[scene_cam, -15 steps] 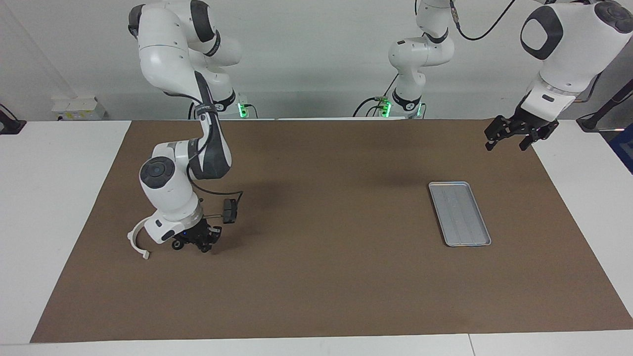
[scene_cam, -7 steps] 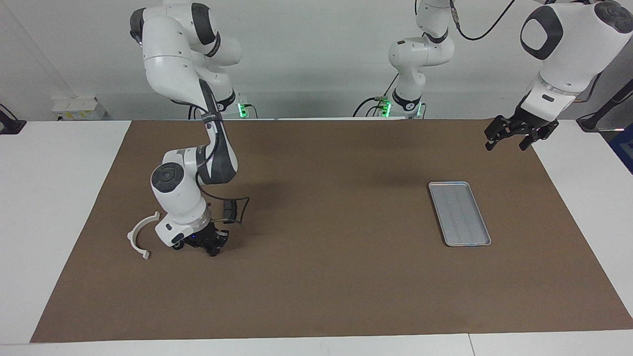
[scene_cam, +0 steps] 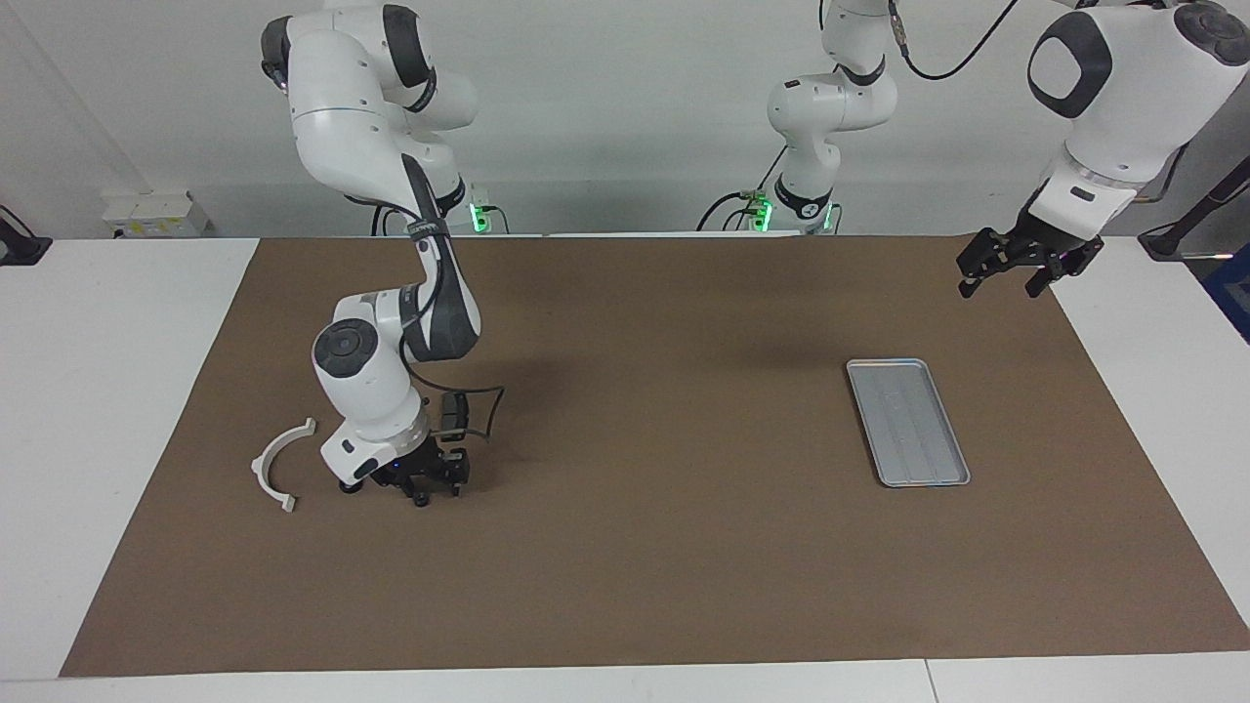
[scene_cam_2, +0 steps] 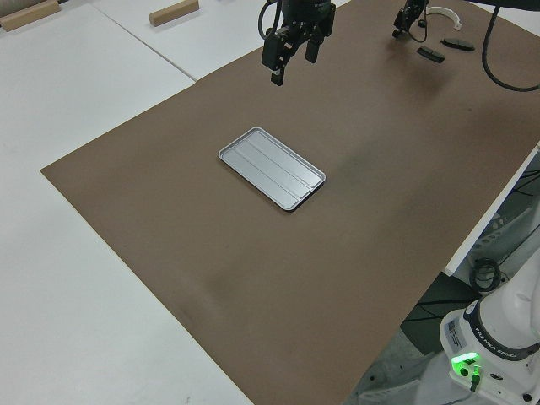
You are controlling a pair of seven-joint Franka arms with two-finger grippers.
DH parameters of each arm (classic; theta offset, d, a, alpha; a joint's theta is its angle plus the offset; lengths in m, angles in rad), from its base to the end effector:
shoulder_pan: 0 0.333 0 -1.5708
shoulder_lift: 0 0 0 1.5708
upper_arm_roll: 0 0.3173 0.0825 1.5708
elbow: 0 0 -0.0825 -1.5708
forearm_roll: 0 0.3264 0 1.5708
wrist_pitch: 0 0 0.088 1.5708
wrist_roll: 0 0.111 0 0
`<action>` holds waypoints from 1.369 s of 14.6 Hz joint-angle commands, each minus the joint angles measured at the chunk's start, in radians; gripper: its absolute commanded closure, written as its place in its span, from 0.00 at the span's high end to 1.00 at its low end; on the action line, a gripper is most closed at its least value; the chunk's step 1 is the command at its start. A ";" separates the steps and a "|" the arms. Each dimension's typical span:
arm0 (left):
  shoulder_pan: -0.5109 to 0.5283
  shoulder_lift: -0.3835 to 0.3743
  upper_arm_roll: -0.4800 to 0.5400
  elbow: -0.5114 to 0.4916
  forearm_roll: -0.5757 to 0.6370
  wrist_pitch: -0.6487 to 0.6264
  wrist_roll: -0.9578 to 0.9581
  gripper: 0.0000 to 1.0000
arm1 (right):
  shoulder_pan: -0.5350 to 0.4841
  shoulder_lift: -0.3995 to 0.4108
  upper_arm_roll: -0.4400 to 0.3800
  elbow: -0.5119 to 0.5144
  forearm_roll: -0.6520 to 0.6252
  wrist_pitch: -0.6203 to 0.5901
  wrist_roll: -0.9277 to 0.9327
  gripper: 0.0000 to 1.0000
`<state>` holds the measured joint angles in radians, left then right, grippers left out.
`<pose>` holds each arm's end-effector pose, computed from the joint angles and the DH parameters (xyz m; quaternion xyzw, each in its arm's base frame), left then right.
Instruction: Place bearing gear from tray to pile
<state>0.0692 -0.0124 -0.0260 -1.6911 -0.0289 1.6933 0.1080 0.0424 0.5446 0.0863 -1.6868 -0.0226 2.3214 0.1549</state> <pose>0.5012 0.0187 0.5885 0.9994 -0.0307 0.0083 0.0136 0.6366 0.0742 0.3249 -0.9988 0.0130 -0.0437 0.0198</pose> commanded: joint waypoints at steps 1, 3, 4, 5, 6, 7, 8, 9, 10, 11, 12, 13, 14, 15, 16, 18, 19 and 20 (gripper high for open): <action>-0.009 -0.001 0.009 0.004 -0.003 0.005 0.004 1.00 | -0.007 -0.035 0.004 -0.022 0.010 0.001 0.011 1.00; -0.011 -0.001 0.009 0.004 -0.003 0.005 0.004 1.00 | -0.013 -0.049 0.004 -0.024 0.010 -0.008 0.005 1.00; -0.009 -0.001 0.009 0.004 -0.003 0.003 0.004 1.00 | -0.013 -0.051 0.003 -0.022 0.009 -0.013 0.005 1.00; -0.011 -0.001 0.009 0.004 -0.003 0.005 0.004 1.00 | -0.019 -0.057 0.003 -0.024 0.009 -0.014 0.003 1.00; -0.011 -0.001 0.009 0.004 -0.003 0.005 0.004 1.00 | -0.021 -0.061 0.003 -0.024 0.009 -0.017 0.003 1.00; -0.011 -0.001 0.009 0.004 -0.003 0.003 0.004 1.00 | -0.021 -0.068 0.003 -0.024 0.009 -0.023 0.003 1.00; -0.011 -0.001 0.009 0.004 -0.003 0.003 0.004 1.00 | -0.021 -0.072 0.003 -0.022 0.010 -0.028 0.003 1.00; -0.011 -0.001 0.009 0.004 -0.003 0.005 0.004 1.00 | -0.019 -0.078 0.003 -0.024 0.010 -0.030 0.003 1.00; -0.011 -0.001 0.009 0.004 -0.003 0.005 0.004 1.00 | -0.022 -0.084 0.003 -0.024 0.010 -0.039 0.002 1.00; -0.009 -0.001 0.009 0.004 -0.003 0.005 0.004 1.00 | -0.029 -0.097 0.000 -0.022 0.009 -0.072 0.002 1.00; -0.011 -0.001 0.009 0.004 -0.003 0.003 0.004 1.00 | -0.033 -0.116 0.000 -0.022 0.010 -0.100 0.003 1.00; -0.011 -0.001 0.009 0.004 -0.003 0.003 0.004 1.00 | -0.032 -0.150 -0.006 -0.022 0.010 -0.134 0.003 1.00; -0.011 -0.001 0.009 0.004 -0.003 0.005 0.004 1.00 | -0.029 -0.175 -0.011 -0.024 0.010 -0.164 0.003 1.00; -0.009 -0.001 0.009 0.004 -0.003 0.005 0.004 1.00 | -0.033 -0.204 -0.014 -0.024 0.010 -0.201 0.002 1.00; -0.009 -0.001 0.009 0.004 -0.003 0.005 0.004 1.00 | -0.035 -0.233 -0.014 -0.024 0.012 -0.244 -0.002 1.00; -0.009 -0.001 0.009 0.004 -0.003 0.003 0.004 1.00 | -0.036 -0.305 -0.014 -0.024 0.010 -0.322 -0.038 1.00; -0.011 -0.001 0.009 0.004 -0.003 0.005 0.004 1.00 | -0.036 -0.349 -0.014 -0.024 0.010 -0.364 -0.067 1.00; -0.009 -0.001 0.009 0.004 -0.003 0.003 0.004 1.00 | -0.035 -0.398 -0.014 -0.024 0.012 -0.414 -0.087 1.00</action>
<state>0.0692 -0.0124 -0.0259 -1.6911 -0.0289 1.6933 0.1080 0.0170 0.2497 0.0665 -1.6798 -0.0226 1.9782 0.1220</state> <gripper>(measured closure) 0.000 0.000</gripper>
